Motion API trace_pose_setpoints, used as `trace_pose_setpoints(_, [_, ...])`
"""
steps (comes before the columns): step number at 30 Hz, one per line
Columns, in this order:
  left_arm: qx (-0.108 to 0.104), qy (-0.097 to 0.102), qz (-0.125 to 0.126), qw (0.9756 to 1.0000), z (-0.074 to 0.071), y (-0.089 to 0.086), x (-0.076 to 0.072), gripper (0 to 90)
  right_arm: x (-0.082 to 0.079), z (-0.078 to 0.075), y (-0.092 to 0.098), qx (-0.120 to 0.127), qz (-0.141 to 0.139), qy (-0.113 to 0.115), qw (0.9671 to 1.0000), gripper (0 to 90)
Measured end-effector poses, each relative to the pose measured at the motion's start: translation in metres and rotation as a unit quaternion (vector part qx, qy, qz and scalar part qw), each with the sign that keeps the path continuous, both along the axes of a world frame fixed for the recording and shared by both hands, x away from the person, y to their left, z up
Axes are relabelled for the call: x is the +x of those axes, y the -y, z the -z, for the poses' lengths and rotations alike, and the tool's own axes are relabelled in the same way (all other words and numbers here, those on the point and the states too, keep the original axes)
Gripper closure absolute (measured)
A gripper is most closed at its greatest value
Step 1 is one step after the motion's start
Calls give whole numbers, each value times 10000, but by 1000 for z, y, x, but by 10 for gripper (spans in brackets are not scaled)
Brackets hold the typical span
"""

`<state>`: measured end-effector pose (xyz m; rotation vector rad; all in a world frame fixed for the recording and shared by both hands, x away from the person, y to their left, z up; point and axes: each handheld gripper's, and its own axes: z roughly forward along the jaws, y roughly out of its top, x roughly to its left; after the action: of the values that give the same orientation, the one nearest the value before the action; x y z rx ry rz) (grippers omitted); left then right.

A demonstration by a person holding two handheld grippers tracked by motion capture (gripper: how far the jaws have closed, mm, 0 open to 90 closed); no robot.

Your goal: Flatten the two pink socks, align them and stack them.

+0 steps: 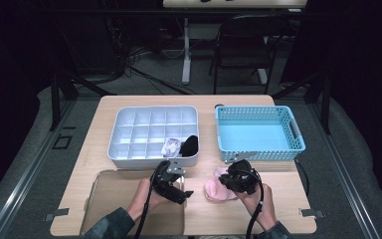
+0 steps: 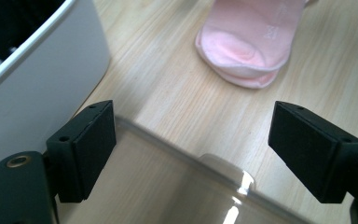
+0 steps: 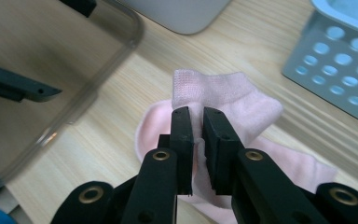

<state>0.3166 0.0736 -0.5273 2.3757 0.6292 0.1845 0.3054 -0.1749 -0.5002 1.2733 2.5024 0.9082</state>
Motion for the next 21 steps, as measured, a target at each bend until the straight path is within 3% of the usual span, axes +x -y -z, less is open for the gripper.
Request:
trace_pose_setpoints(10, [215,57,205,9995,5,26,-5,159,-3,8,22,-142,322,-56,9994,811])
trace_pose_setpoints(14, [207,71,229,9995,5,33,-3,167,-4,12,32,-185,448,-84,9988,806])
trace_pose_setpoints(21, [156,10,405,9991,6,55,-2,226,-5,23,56,-234,695,-334,9967,759])
